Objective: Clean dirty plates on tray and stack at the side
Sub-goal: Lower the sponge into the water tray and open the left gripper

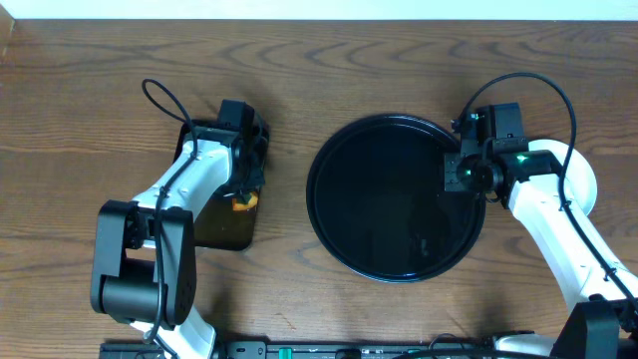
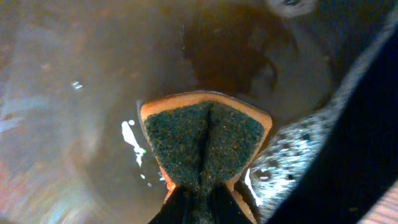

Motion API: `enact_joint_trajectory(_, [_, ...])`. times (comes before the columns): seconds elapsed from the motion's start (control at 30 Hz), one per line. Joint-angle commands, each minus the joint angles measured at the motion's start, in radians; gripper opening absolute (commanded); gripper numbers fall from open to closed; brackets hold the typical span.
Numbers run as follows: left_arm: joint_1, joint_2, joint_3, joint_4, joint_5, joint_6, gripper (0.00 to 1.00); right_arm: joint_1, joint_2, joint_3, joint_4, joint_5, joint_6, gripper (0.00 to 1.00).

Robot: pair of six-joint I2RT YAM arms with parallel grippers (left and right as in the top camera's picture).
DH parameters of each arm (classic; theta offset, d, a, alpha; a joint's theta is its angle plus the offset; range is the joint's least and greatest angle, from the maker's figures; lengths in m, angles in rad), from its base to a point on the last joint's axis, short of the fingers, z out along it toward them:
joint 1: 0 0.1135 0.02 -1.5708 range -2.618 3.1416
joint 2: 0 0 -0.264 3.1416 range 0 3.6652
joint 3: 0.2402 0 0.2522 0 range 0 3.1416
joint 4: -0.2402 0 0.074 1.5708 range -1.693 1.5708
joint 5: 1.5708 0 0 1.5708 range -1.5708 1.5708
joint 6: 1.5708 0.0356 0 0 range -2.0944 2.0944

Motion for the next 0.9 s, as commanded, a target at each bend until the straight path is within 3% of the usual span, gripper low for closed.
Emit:
enact_joint_trajectory(0.0, [-0.024,0.005,-0.003,0.011,0.079,0.006,0.08,0.012,-0.006,0.012,-0.001,-0.006,-0.006,0.32])
enact_joint_trajectory(0.43, [-0.129,0.005,-0.002,0.045,0.095,0.007,0.08,0.012,-0.006,0.012,-0.013,-0.004,-0.006,0.35])
enact_joint_trajectory(0.6, [-0.130,0.005,-0.002,0.083,0.169,0.016,0.08,0.010,-0.006,0.012,-0.036,0.101,0.032,0.35])
enact_joint_trajectory(0.87, [-0.129,0.004,-0.002,0.123,0.190,0.018,0.09,-0.094,-0.004,0.012,-0.016,0.147,0.038,0.33])
